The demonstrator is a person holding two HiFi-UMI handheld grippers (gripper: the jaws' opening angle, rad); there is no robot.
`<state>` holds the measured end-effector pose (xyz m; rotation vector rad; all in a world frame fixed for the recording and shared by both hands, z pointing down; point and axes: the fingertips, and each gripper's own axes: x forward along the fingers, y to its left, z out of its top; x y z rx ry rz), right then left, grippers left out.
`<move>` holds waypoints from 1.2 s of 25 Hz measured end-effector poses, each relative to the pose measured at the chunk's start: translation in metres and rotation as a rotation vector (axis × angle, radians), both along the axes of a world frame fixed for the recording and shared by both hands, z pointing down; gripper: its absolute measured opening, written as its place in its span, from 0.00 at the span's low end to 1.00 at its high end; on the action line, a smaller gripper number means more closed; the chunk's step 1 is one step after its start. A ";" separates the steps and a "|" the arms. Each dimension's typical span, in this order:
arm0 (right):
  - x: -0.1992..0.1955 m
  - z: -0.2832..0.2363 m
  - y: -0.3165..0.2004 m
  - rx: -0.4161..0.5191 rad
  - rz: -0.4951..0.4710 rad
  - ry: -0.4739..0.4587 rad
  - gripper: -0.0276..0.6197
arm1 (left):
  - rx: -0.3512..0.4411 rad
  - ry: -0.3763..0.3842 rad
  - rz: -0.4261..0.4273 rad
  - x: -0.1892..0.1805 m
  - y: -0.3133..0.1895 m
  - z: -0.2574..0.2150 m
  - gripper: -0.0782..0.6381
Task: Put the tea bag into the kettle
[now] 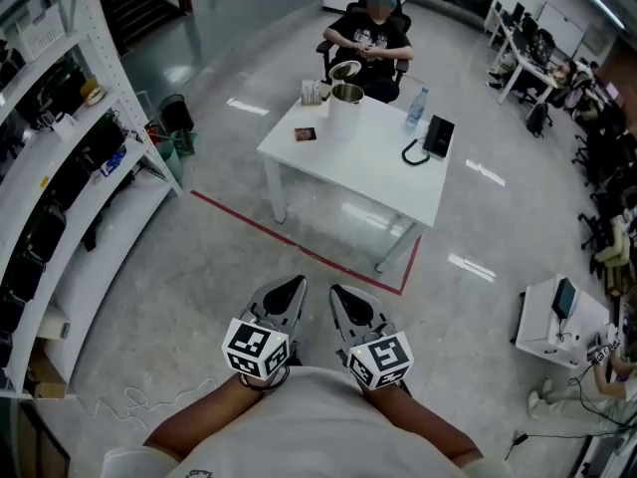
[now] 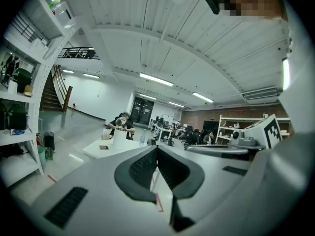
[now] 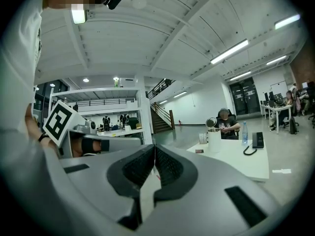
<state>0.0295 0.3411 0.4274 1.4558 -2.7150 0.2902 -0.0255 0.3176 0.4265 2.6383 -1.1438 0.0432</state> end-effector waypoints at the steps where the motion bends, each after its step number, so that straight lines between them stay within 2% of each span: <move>1: -0.006 -0.002 -0.012 0.000 0.004 -0.002 0.06 | -0.002 0.003 0.007 -0.005 -0.010 -0.002 0.12; 7: -0.047 -0.006 -0.075 -0.006 0.023 0.009 0.06 | 0.014 0.000 0.034 -0.041 -0.070 -0.008 0.12; 12: -0.068 0.001 -0.102 -0.017 0.033 0.017 0.06 | -0.005 0.010 0.031 -0.067 -0.096 0.002 0.12; 22: -0.088 0.015 -0.139 -0.063 -0.004 0.017 0.06 | -0.021 0.021 -0.016 -0.099 -0.125 0.012 0.12; 30: -0.091 0.007 -0.189 -0.006 -0.021 0.016 0.06 | -0.003 0.019 -0.077 -0.113 -0.171 0.010 0.12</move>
